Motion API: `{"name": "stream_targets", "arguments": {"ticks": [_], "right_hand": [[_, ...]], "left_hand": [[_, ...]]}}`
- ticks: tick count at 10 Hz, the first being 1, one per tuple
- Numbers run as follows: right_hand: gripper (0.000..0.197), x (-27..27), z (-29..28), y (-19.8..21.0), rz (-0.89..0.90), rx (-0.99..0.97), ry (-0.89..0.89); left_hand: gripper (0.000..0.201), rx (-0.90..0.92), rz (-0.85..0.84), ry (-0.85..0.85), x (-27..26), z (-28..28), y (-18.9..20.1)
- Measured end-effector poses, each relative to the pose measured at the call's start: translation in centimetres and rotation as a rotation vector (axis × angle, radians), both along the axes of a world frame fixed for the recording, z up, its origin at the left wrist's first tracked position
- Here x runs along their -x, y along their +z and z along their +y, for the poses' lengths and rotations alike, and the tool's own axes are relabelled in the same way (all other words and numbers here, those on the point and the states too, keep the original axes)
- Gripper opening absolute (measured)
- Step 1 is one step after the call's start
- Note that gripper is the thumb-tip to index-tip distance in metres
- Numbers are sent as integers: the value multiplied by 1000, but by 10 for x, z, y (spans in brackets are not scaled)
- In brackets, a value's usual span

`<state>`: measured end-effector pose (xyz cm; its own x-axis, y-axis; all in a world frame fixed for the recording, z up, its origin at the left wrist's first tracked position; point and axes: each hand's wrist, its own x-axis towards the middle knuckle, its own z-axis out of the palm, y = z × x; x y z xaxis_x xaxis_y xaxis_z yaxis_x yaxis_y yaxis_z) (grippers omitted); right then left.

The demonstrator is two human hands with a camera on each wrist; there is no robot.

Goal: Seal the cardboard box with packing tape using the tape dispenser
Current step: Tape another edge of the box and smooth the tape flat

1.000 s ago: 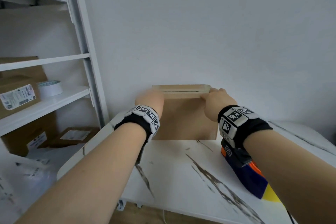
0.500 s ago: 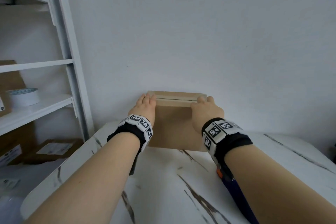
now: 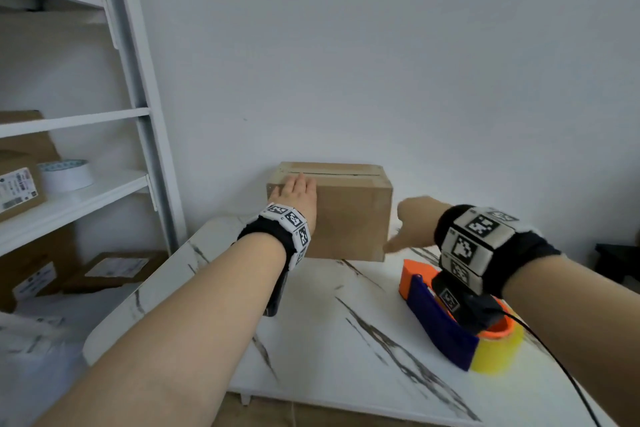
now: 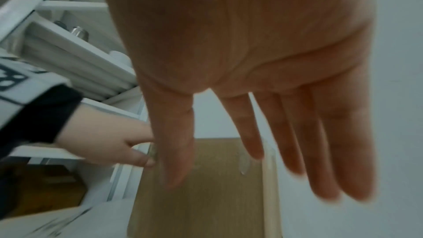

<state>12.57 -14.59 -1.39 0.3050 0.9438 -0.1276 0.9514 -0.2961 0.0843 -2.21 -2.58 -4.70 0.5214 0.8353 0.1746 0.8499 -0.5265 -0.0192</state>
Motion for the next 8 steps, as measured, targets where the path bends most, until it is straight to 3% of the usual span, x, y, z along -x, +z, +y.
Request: {"name": "stream_targets", "arguments": {"ticks": [1,2,3,4,5,8], "right_hand": [[53,-9,-22,-17,20,220,-57],[45,-19,-27,-31,51,272,-93],[59,-22,-28,-35,49,225,-107],[31,-25,-24,-40,60,97,-153],[16,-34,-17,-50,33,-63,-168],[33,-36,-21,-57,72,-225,-211]], "left_hand": [[77,-4,1,-34,-10,-11,1],[71,2,-23,-71,-18,-21,-1],[69,2,-36,-92,-22,-27,-3],[66,32,-36,-91,-20,-29,-9],[62,38,-37,-90,-15,-36,-13],[49,20,-82,-86,-6,-47,-18]]}}
